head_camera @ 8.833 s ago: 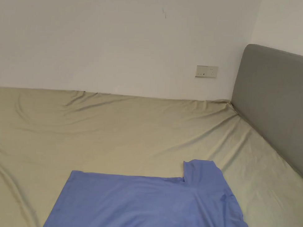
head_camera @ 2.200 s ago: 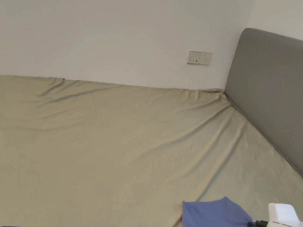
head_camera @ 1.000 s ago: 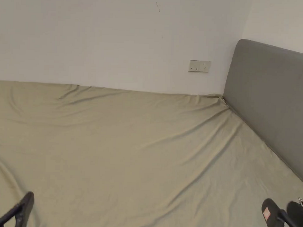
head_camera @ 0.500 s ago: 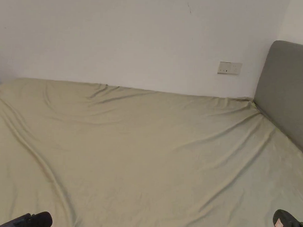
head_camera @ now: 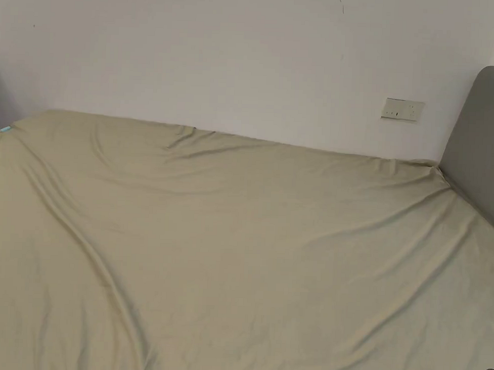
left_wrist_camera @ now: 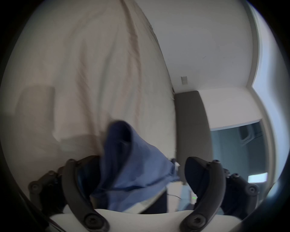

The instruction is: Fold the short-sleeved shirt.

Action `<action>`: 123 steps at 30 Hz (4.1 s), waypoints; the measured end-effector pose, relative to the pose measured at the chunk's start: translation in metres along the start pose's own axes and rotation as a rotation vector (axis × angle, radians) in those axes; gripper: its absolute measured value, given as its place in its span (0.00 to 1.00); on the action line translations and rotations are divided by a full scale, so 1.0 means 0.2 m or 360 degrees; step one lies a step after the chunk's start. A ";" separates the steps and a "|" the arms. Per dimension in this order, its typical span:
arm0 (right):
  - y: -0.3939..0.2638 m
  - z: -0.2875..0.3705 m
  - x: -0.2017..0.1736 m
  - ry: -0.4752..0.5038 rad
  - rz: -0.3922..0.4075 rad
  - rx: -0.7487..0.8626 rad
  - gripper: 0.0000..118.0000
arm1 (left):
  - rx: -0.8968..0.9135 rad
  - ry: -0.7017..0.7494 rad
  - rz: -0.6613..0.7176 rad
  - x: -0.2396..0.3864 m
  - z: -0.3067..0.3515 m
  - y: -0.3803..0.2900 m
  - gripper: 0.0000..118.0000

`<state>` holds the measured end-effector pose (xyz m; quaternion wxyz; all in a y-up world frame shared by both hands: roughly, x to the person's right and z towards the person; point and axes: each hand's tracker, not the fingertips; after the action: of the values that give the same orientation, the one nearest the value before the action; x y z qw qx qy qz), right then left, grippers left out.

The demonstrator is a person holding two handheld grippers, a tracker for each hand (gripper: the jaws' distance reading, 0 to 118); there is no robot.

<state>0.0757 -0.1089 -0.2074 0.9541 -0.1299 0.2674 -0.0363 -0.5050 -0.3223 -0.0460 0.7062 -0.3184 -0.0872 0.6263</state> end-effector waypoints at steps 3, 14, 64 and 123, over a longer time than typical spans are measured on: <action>0.01 0.00 0.00 -0.0004 0.0007 -0.0001 0.01 | -0.0212 0.0417 -0.0209 -0.05 -0.23 0.06 0.09; 0.10 0.07 0.02 -0.0051 -0.0006 0.0076 0.01 | 0.0089 0.0502 -0.0301 0.21 0.00 0.00 0.08; -0.07 0.27 0.21 -0.0059 -0.0183 0.0115 0.01 | -0.0170 0.0995 -0.1770 0.80 -1.08 -1.05 0.00; -0.02 0.21 0.12 0.0089 -0.0189 0.0123 0.01 | -0.0064 0.0624 -0.1088 1.31 -0.64 -0.66 0.12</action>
<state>0.1185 -0.1055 -0.1832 0.9467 -0.1076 0.2842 -0.1067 -0.2765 -0.1205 -0.1457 0.8709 -0.3984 -0.0640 0.2805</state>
